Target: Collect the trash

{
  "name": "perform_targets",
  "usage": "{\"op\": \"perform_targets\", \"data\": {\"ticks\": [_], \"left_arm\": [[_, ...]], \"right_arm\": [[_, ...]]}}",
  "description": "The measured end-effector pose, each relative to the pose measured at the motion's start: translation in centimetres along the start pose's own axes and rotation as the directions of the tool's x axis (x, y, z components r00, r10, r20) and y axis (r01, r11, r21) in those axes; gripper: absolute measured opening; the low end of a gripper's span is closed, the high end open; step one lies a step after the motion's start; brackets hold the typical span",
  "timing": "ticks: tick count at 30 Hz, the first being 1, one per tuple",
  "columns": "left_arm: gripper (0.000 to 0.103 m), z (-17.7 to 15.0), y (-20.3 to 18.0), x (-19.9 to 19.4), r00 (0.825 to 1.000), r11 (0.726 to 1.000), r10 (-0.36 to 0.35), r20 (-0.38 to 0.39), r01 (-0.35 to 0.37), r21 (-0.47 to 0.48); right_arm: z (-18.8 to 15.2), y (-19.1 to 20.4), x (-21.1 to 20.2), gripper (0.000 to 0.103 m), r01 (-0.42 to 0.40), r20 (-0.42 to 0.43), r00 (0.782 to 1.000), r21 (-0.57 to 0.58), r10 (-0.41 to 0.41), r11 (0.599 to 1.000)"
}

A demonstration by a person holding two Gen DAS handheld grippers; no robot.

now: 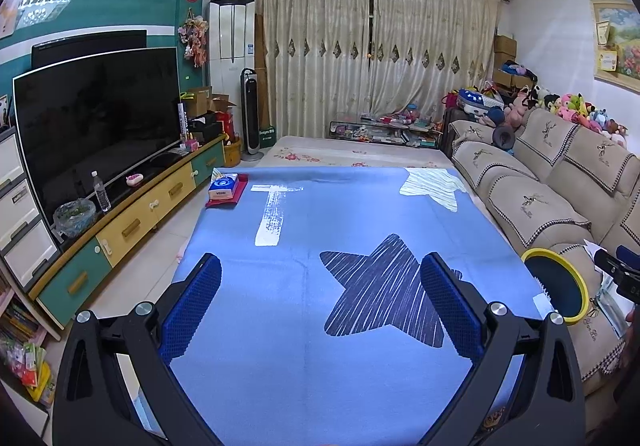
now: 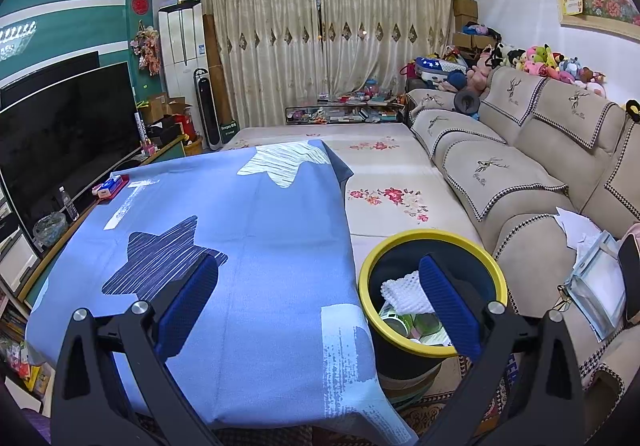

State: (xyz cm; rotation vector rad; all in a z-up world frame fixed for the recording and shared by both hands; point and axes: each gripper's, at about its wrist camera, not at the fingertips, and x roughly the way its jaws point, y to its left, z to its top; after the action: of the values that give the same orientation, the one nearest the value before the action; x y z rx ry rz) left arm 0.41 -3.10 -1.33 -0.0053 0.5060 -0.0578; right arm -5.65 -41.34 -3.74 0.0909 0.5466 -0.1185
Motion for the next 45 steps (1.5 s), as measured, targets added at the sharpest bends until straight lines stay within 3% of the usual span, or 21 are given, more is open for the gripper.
{"op": "perform_targets", "data": {"ticks": [45], "left_arm": [[0.098, -0.1, -0.9, 0.9, 1.0, 1.0, -0.017, -0.018, 0.017, 0.017]], "right_arm": [[-0.8, 0.3, 1.2, 0.096, -0.001, -0.018, 1.0, 0.015, 0.002, 1.0]]}}
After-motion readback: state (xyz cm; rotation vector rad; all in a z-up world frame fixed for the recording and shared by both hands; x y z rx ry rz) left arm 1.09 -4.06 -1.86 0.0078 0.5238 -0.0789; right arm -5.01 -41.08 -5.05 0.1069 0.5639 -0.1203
